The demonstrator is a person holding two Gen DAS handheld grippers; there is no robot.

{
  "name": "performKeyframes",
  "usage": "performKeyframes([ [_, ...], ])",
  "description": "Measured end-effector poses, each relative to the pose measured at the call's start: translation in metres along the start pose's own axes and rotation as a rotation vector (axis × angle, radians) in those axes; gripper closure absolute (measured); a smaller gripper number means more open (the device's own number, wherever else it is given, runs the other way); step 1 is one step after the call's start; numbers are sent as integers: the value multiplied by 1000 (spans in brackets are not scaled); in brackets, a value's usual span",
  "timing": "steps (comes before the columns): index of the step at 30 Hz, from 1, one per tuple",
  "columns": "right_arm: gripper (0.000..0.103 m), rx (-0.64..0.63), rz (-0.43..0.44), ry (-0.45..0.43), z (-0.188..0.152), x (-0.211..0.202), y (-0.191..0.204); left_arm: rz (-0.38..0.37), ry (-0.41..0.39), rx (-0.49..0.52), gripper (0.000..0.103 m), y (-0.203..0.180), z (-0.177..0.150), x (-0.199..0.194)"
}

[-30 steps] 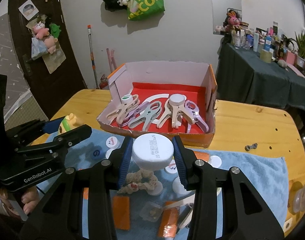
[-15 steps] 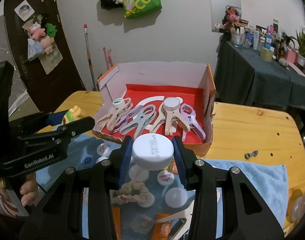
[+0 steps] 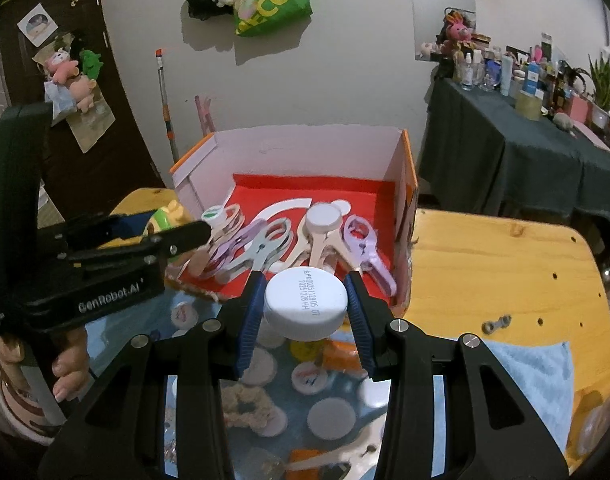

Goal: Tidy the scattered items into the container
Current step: 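Carry green owl toy and white cap over the cardboard box with both grippers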

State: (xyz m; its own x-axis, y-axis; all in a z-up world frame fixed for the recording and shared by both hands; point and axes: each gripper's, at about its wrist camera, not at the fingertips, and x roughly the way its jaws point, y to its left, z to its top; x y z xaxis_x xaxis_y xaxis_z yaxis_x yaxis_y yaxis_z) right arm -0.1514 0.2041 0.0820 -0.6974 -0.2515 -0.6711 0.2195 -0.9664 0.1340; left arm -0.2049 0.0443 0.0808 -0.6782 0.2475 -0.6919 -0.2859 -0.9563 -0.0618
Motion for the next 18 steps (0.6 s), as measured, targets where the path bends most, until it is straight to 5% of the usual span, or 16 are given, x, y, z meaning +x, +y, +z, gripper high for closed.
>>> performKeyframes([
  [18, 64, -12, -16, 90, 50, 77, -9, 25, 49, -71, 53, 37, 24, 35],
])
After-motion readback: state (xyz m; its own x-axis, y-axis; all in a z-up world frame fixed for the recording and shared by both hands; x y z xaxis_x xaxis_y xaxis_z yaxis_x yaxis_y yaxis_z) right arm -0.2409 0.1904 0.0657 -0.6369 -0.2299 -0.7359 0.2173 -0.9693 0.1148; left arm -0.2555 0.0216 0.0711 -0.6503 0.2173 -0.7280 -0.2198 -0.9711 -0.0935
